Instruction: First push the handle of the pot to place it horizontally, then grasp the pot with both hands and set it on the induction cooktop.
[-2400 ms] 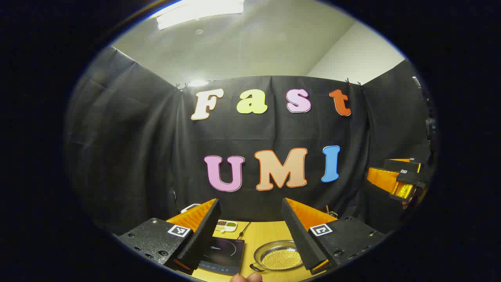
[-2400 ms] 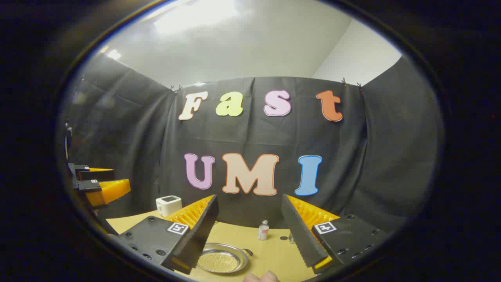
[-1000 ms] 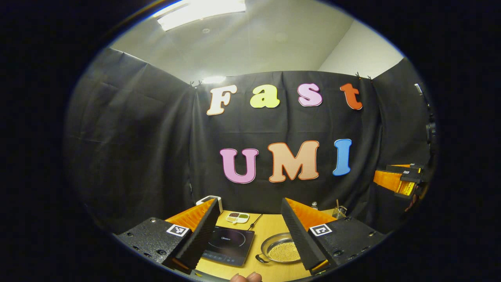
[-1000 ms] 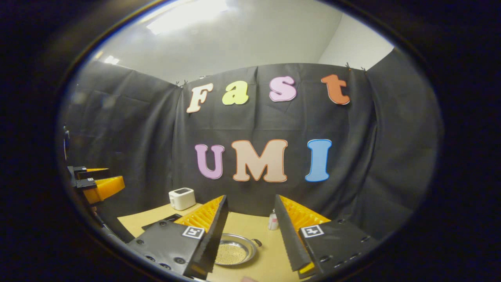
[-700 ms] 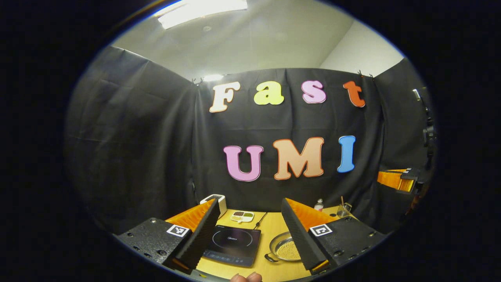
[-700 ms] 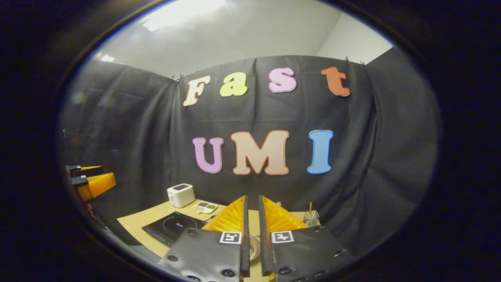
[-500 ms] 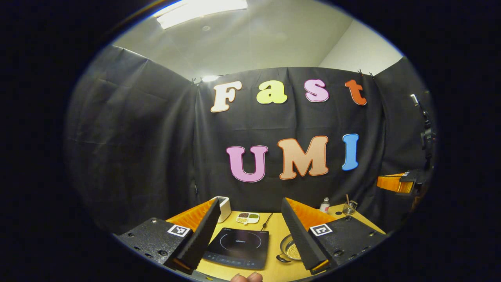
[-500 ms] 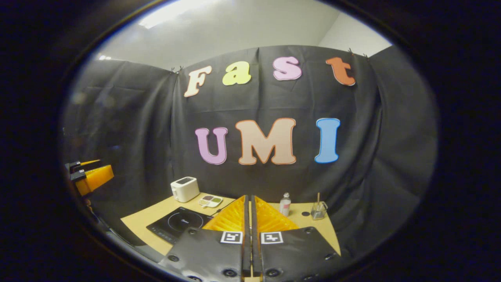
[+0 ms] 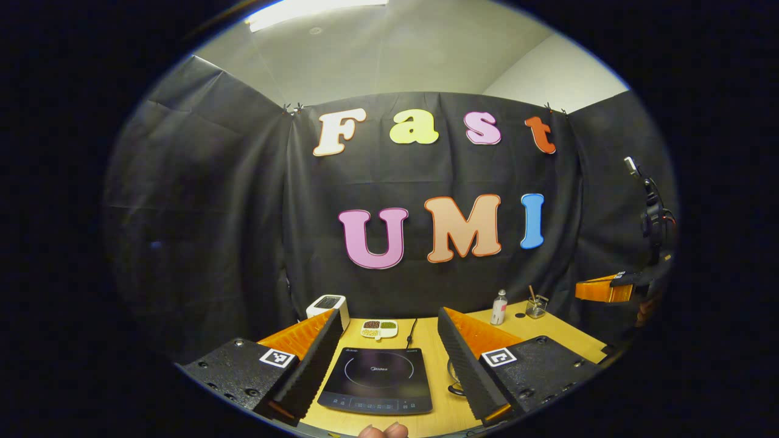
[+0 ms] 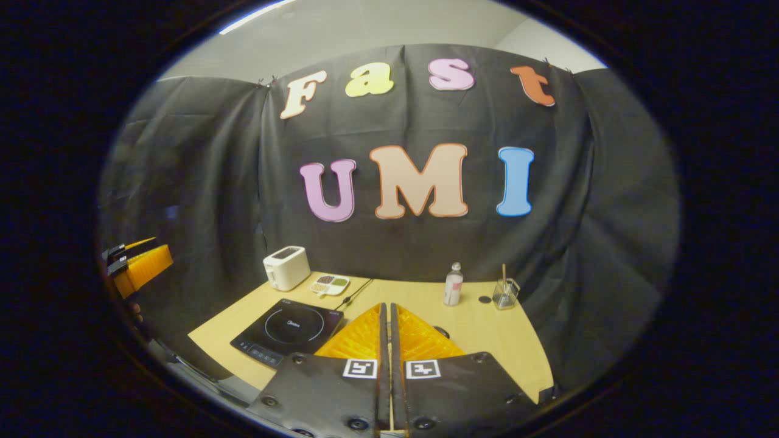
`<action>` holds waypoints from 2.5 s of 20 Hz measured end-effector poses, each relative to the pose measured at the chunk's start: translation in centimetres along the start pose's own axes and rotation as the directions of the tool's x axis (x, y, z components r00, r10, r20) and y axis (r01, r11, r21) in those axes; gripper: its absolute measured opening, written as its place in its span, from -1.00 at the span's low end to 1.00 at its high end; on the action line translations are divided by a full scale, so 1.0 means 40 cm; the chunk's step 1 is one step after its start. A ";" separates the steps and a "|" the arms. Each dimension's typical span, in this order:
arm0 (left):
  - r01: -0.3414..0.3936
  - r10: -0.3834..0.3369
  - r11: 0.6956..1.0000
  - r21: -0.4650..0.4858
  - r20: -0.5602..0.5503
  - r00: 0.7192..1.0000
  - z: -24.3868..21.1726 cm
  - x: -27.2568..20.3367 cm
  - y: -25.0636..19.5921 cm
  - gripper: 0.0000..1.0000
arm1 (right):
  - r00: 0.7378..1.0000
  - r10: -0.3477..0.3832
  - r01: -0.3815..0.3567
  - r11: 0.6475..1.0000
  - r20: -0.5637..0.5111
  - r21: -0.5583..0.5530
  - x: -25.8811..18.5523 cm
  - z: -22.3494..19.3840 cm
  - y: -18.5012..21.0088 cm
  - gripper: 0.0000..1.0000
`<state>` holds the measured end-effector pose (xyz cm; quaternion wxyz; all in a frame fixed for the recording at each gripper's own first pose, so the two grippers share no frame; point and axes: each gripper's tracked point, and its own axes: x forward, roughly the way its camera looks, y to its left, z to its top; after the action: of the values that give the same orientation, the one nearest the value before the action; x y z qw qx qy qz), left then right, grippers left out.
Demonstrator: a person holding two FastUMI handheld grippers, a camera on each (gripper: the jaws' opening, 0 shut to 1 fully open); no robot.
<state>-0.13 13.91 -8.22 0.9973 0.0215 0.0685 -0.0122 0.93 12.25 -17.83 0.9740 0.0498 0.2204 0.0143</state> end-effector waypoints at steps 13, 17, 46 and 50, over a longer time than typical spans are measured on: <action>-0.067 0.068 0.998 0.022 -0.072 0.995 -0.062 0.178 0.081 0.92 | 0.932 0.123 -0.103 0.992 -0.342 0.075 0.188 -0.355 0.122 -0.94; -0.050 0.051 0.999 0.009 -0.101 0.994 -0.099 0.227 0.088 0.89 | 0.895 0.104 -0.078 0.994 -0.435 0.078 0.216 -0.449 0.122 -1.00; 0.292 -0.297 0.955 -0.056 -0.150 0.943 -0.288 0.397 0.235 0.89 | 0.656 -0.199 0.290 0.957 -0.728 0.000 0.345 -0.767 0.307 -0.94; 0.286 -0.292 0.956 -0.062 -0.159 0.943 -0.294 0.398 0.246 0.89 | 0.661 -0.191 0.292 0.956 -0.726 0.015 0.387 -0.759 0.333 -0.94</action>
<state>14.31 23.90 -21.63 0.9758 -0.0068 0.1541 -0.1553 1.75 29.03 -50.34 0.7982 0.0739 0.5874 -0.1114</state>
